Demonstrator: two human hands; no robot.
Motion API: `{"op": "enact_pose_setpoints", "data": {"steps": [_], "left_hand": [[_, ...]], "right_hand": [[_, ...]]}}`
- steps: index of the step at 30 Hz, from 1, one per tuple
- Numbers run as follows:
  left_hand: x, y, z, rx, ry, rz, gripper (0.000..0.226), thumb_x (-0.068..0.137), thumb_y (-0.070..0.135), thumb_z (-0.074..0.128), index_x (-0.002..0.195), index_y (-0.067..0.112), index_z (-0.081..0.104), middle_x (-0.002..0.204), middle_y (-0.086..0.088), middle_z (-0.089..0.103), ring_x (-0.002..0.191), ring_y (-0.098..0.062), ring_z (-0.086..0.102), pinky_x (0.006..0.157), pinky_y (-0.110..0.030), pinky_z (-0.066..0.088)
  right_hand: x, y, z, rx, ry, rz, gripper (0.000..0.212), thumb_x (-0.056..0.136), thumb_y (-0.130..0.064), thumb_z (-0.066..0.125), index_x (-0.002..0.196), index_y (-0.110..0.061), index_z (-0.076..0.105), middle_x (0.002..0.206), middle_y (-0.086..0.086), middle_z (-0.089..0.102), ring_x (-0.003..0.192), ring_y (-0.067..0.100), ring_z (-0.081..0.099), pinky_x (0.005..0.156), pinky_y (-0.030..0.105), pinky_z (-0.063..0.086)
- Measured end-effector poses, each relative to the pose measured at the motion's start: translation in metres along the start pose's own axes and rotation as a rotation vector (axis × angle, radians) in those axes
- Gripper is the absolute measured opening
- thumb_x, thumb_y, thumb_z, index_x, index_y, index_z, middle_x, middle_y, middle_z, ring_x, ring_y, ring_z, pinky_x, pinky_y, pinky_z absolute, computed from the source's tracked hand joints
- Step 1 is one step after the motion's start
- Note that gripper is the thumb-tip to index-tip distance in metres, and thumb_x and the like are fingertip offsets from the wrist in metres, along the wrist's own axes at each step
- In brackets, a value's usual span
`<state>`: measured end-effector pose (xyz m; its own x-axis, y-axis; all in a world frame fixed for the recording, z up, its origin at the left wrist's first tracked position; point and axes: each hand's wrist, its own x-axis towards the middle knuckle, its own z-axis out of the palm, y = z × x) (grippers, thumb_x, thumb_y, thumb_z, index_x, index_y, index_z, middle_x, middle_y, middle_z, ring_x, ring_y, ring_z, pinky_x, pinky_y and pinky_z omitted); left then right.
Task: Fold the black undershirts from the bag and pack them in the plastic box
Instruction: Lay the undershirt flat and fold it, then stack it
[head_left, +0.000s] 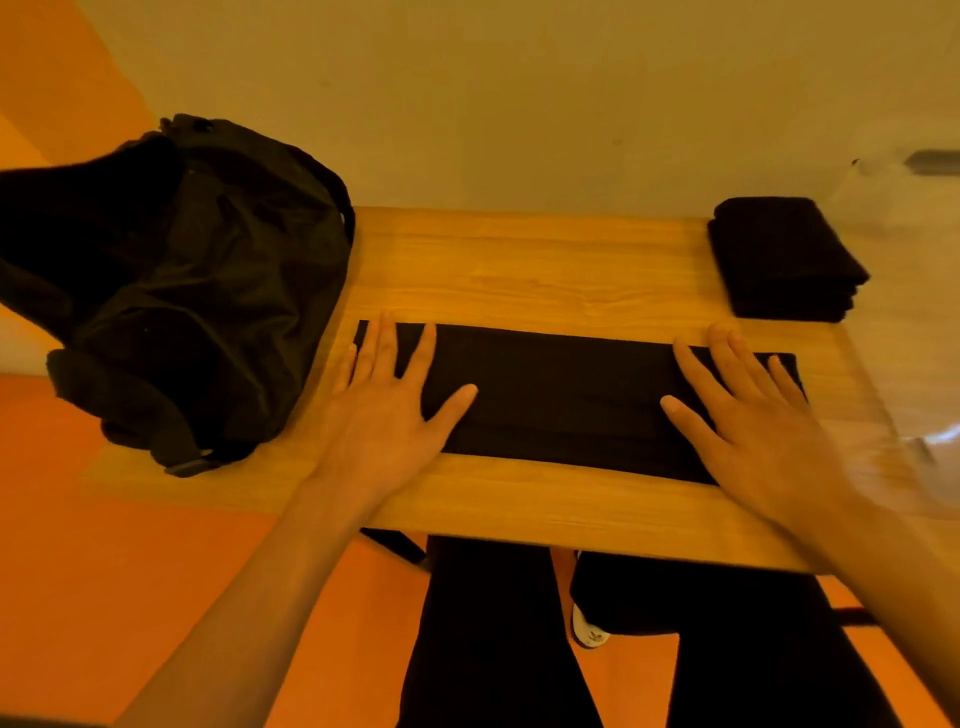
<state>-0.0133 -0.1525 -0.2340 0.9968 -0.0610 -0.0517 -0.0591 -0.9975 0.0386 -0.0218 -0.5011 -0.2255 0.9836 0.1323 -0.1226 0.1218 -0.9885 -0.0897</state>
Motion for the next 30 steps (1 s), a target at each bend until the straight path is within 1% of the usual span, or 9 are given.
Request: {"op": "enact_pose_setpoints", "data": {"steps": [7, 9, 11, 13, 15, 18, 21, 23, 30], "left_hand": [[0.01, -0.016, -0.001, 0.037, -0.055, 0.025, 0.087, 0.086, 0.085, -0.001, 0.158, 0.037, -0.016, 0.167, -0.004, -0.022, 0.152, -0.017, -0.025, 0.124, -0.036, -0.008], [0.014, -0.016, -0.004, 0.061, -0.052, 0.037, 0.089, 0.085, 0.086, -0.007, 0.158, 0.037, -0.014, 0.168, -0.006, -0.018, 0.153, -0.017, -0.023, 0.125, -0.038, -0.007], [0.012, -0.01, -0.011, 0.081, 0.015, 0.037, 0.092, 0.084, 0.082, -0.013, 0.161, 0.032, -0.003, 0.169, -0.01, -0.008, 0.155, -0.021, -0.015, 0.126, -0.04, -0.006], [0.004, 0.011, -0.018, 0.06, 0.13, 0.008, 0.093, 0.09, 0.077, -0.01, 0.162, 0.023, 0.012, 0.169, -0.016, 0.003, 0.157, -0.025, -0.005, 0.127, -0.043, -0.003], [-0.001, 0.041, -0.022, 0.009, 0.207, -0.04, 0.092, 0.093, 0.074, -0.004, 0.161, 0.017, 0.02, 0.168, -0.02, 0.008, 0.157, -0.03, 0.0, 0.127, -0.045, -0.001], [0.003, 0.072, -0.019, -0.064, 0.121, -0.16, 0.092, 0.093, 0.078, -0.003, 0.163, 0.02, 0.009, 0.167, -0.022, -0.005, 0.155, -0.036, -0.01, 0.125, -0.049, -0.009], [0.013, 0.071, -0.007, -0.09, -0.021, -0.3, 0.093, 0.088, 0.081, 0.001, 0.162, 0.025, -0.006, 0.165, -0.026, -0.015, 0.152, -0.043, -0.018, 0.123, -0.057, -0.01], [0.015, 0.066, 0.002, -0.056, -0.044, -0.327, 0.094, 0.086, 0.084, 0.003, 0.161, 0.028, -0.01, 0.164, -0.027, -0.017, 0.151, -0.044, -0.019, 0.122, -0.059, -0.009], [0.066, 0.06, -0.006, 0.036, -0.062, -0.154, 0.092, 0.083, 0.088, 0.003, 0.16, 0.038, -0.008, 0.167, -0.021, -0.013, 0.153, -0.04, -0.015, 0.124, -0.055, -0.006]], "right_hand": [[-0.005, 0.007, 0.0, 0.011, -0.004, 0.019, 0.08, 0.084, -0.078, -0.015, 0.155, -0.041, -0.014, 0.166, -0.003, -0.019, 0.151, 0.012, -0.021, 0.126, 0.04, -0.002], [-0.006, 0.007, -0.003, -0.005, -0.024, 0.031, 0.08, 0.084, -0.078, -0.017, 0.155, -0.04, -0.016, 0.167, 0.0, -0.019, 0.152, 0.014, -0.021, 0.126, 0.04, -0.003], [-0.008, 0.005, -0.009, -0.046, -0.013, 0.014, 0.082, 0.084, -0.078, -0.017, 0.156, -0.038, -0.015, 0.167, 0.003, -0.017, 0.152, 0.018, -0.021, 0.126, 0.042, -0.004], [-0.007, 0.0, -0.02, -0.07, 0.035, -0.087, 0.083, 0.084, -0.078, -0.013, 0.157, -0.037, -0.013, 0.166, 0.003, -0.017, 0.152, 0.019, -0.021, 0.126, 0.043, -0.005], [-0.001, -0.004, -0.03, -0.085, 0.004, -0.258, 0.078, 0.086, -0.078, -0.007, 0.154, -0.041, -0.017, 0.164, 0.0, -0.023, 0.151, 0.017, -0.026, 0.125, 0.04, -0.008], [0.01, -0.004, -0.032, -0.159, -0.091, -0.482, 0.072, 0.088, -0.078, -0.005, 0.152, -0.048, -0.021, 0.162, -0.006, -0.03, 0.146, 0.012, -0.034, 0.122, 0.037, -0.016], [0.01, 0.011, -0.023, -0.146, -0.135, -0.451, 0.073, 0.086, -0.081, -0.004, 0.15, -0.051, -0.021, 0.163, -0.008, -0.027, 0.148, 0.011, -0.032, 0.125, 0.042, -0.011], [0.002, 0.022, -0.017, -0.135, -0.129, -0.411, 0.072, 0.086, -0.082, -0.003, 0.149, -0.053, -0.023, 0.163, -0.008, -0.027, 0.148, 0.011, -0.031, 0.126, 0.043, -0.007], [-0.03, 0.014, -0.009, -0.03, -0.093, -0.227, 0.078, 0.081, -0.084, -0.011, 0.149, -0.05, -0.026, 0.163, -0.004, -0.031, 0.147, 0.015, -0.034, 0.125, 0.046, -0.008]]}}
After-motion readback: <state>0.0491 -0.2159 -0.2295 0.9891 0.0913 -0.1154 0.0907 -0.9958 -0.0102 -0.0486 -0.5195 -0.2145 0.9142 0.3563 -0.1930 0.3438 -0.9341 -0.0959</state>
